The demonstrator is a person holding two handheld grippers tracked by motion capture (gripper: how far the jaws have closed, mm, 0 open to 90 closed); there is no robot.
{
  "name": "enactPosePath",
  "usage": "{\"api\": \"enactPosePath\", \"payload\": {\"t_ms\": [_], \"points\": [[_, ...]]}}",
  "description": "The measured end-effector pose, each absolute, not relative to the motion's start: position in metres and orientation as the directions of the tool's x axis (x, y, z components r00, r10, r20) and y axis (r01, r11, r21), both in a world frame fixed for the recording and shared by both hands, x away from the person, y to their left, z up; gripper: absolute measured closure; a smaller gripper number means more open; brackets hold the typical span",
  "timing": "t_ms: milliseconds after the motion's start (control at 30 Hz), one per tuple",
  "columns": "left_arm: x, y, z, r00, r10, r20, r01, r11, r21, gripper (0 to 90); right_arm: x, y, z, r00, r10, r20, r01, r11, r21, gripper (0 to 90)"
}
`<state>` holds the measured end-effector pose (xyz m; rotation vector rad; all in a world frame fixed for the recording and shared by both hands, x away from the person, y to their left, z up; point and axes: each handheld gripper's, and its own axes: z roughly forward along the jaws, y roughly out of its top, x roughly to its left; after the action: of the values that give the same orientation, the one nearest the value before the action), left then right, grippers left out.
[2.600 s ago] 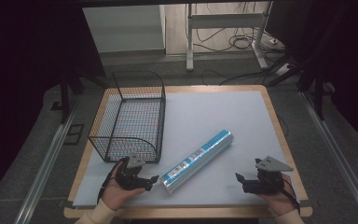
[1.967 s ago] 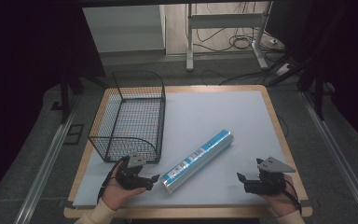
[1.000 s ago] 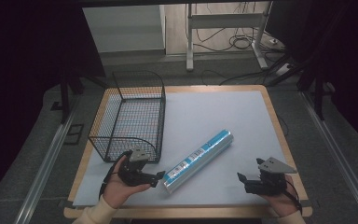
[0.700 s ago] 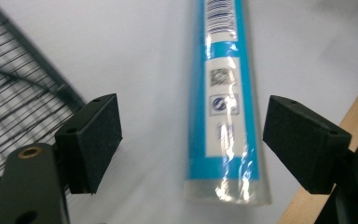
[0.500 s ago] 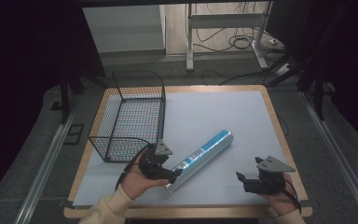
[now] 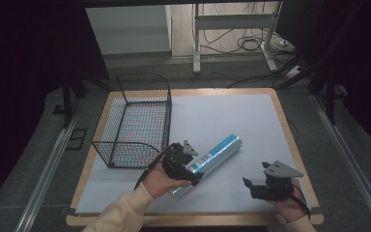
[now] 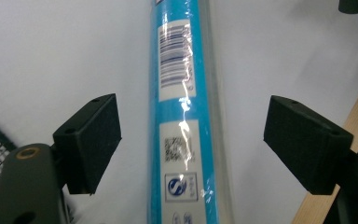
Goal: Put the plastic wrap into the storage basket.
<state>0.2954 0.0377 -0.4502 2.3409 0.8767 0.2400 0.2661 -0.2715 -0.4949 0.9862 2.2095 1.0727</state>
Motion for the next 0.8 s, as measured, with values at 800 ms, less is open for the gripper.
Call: {"api": "enactPosePath", "payload": {"t_ms": [800], "points": [[0.337,-0.014,-0.468,0.767,0.637,-0.079,0.588,-0.649,0.482,16.9,0.267,-0.272,-0.496,-0.62,0.774,-0.132,0.385,0.446,0.808,11.7]]}}
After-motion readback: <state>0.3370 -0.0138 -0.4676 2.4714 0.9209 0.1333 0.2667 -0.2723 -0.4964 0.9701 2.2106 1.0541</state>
